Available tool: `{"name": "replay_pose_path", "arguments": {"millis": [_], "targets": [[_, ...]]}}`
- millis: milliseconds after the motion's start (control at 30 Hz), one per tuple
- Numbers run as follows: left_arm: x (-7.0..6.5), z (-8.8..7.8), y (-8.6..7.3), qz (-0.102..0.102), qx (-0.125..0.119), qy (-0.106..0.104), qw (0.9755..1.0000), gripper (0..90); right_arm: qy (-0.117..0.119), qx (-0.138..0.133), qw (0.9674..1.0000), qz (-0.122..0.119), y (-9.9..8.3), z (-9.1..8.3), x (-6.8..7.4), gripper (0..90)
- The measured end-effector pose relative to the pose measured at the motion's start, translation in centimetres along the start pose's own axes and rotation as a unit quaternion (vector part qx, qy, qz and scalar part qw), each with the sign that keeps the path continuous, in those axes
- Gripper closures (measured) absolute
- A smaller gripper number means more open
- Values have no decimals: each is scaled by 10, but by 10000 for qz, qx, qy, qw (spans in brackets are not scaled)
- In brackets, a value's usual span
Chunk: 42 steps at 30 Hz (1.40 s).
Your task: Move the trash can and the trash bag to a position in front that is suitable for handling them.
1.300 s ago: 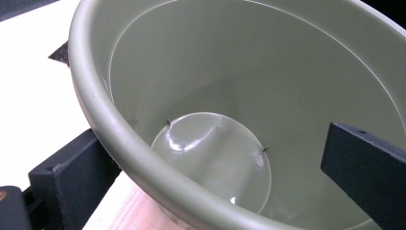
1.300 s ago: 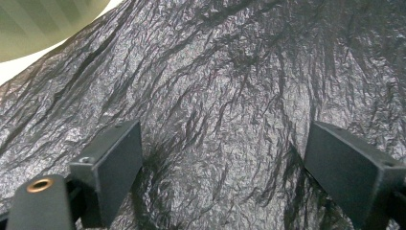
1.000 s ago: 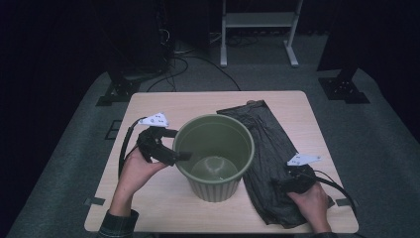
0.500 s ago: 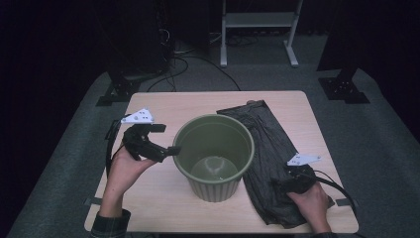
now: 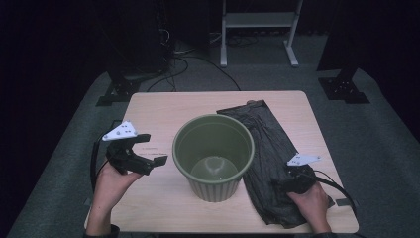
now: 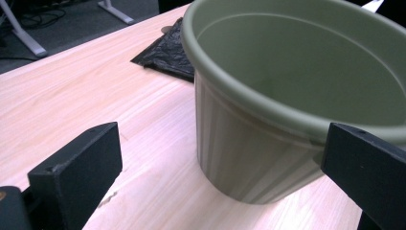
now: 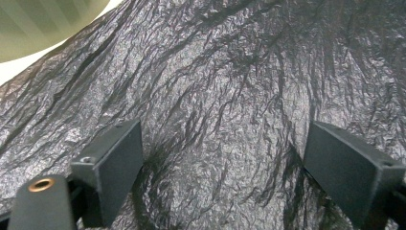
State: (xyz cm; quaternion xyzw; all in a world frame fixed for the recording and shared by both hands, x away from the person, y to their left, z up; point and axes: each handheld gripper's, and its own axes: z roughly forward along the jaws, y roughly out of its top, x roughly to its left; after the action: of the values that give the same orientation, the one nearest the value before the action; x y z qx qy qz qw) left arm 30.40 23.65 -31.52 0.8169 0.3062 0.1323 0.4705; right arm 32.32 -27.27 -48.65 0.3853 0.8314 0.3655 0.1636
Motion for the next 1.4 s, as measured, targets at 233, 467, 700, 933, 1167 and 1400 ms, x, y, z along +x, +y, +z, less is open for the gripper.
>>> {"name": "replay_pose_path", "arguments": {"millis": [233, 467, 700, 933, 1167, 1400], "targets": [[-5, 4, -25, -55, 28, 103, 9999, 0, 1, -1, 10000, 1, 0, 0, 0, 120], [-4, 10, -46, -95, 37, 252, 9996, 0, 3, 0, 10000, 2, 0, 0, 0, 120], [0, 18, -63, -79, 48, 364, 9993, 0, 4, 1, 10000, -2, 0, 0, 0, 120], [5, 33, -83, -119, 57, 409, 9991, 0, 5, 1, 10000, -2, 0, 0, 0, 119], [9, 50, -99, -136, 164, 506, 9985, 0, 11, 1, 10000, -8, 0, 0, 0, 119], [13, 65, -112, -159, 206, 562, 9981, 0, 15, 2, 10000, -11, 0, 0, 0, 119]]}}
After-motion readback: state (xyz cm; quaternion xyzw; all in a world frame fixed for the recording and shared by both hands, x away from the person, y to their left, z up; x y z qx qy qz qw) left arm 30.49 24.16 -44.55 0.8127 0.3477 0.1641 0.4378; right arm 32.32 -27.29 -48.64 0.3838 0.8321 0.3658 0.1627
